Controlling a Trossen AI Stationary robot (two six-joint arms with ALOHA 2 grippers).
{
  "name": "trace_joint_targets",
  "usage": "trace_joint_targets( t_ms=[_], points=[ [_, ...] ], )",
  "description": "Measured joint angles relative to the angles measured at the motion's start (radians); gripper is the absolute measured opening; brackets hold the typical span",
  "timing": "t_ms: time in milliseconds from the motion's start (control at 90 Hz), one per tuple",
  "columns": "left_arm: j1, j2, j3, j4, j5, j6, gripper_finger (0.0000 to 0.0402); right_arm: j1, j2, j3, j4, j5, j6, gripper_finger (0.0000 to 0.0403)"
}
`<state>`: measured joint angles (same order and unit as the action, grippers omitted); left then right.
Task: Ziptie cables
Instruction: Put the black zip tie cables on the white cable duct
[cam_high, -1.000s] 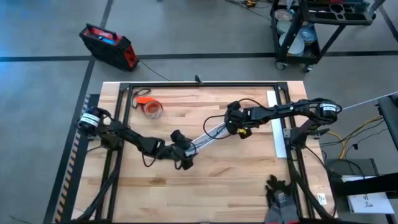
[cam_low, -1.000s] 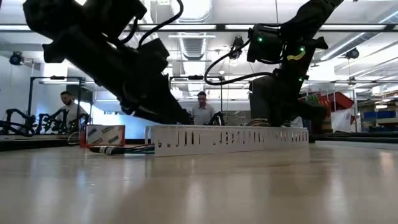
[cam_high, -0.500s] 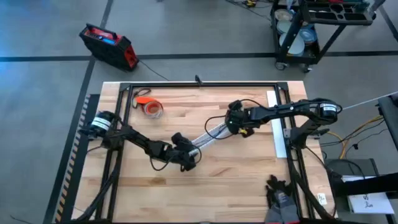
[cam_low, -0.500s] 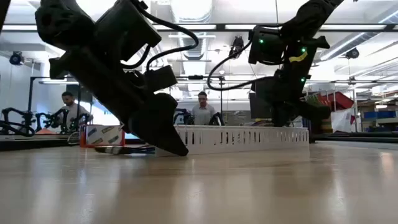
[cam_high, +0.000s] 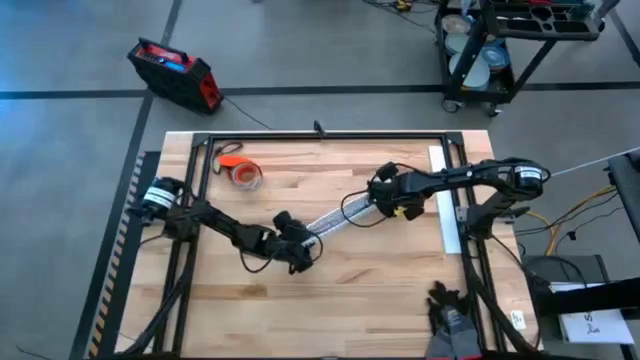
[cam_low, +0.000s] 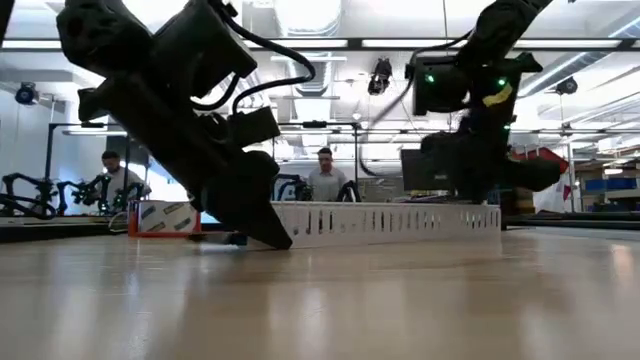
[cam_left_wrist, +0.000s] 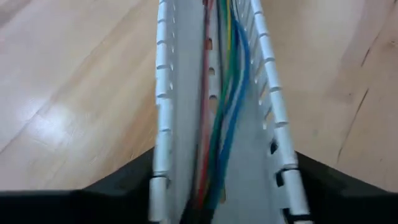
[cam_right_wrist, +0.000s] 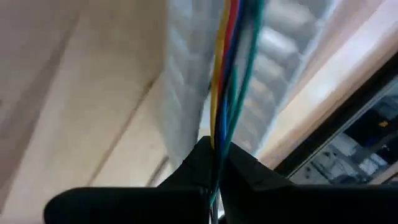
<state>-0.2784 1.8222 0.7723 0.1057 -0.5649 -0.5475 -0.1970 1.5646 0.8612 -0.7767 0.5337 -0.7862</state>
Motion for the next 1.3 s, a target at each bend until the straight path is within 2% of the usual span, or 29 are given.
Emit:
trace_joint_targets(
  t_ms=[78, 200, 411, 589, 744, 800, 878, 967, 1056, 1144, 1233, 1300],
  points=[
    [0.000, 0.000, 0.000, -0.002, 0.002, -0.001, 0.0254, 0.001, 0.002, 0.001, 0.009, -0.002, 0.001, 0.0000],
    [0.000, -0.005, 0.000, -0.007, 0.006, 0.003, 0.0237, 0.001, 0.005, 0.001, 0.044, -0.011, 0.013, 0.0008],
    [-0.004, -0.036, -0.002, -0.061, 0.011, 0.016, 0.0225, 0.003, 0.005, 0.040, 0.057, -0.131, 0.093, 0.0087],
    [-0.011, -0.077, -0.004, -0.141, 0.019, 0.012, 0.0241, 0.003, -0.010, 0.121, -0.075, -0.142, 0.125, 0.0151],
    [-0.022, -0.098, -0.004, -0.196, 0.016, 0.009, 0.0231, -0.005, -0.060, 0.206, -0.207, -0.152, 0.214, 0.0169],
    [-0.024, -0.099, -0.005, -0.200, 0.017, 0.008, 0.0228, -0.020, -0.084, 0.210, -0.209, -0.179, 0.260, 0.0164],
    [-0.028, -0.100, -0.005, -0.201, 0.018, 0.008, 0.0226, -0.052, -0.113, 0.199, -0.199, -0.296, 0.325, 0.0135],
    [-0.035, -0.100, -0.004, -0.210, 0.018, 0.007, 0.0229, -0.081, -0.136, 0.159, -0.177, -0.399, 0.350, 0.0075],
    [-0.043, -0.103, -0.002, -0.233, 0.020, 0.007, 0.0237, -0.099, -0.142, 0.116, -0.141, -0.411, 0.339, 0.0016],
    [-0.053, -0.108, -0.001, -0.256, 0.020, 0.006, 0.0239, -0.106, -0.142, 0.069, -0.072, -0.421, 0.342, 0.0015],
    [-0.064, -0.113, -0.002, -0.268, 0.020, 0.006, 0.0235, -0.105, -0.133, 0.031, -0.009, -0.523, 0.346, 0.0013],
    [-0.072, -0.120, -0.004, -0.276, 0.024, 0.010, 0.0230, -0.103, -0.123, 0.008, 0.037, -0.540, 0.348, 0.0004]
  ],
)
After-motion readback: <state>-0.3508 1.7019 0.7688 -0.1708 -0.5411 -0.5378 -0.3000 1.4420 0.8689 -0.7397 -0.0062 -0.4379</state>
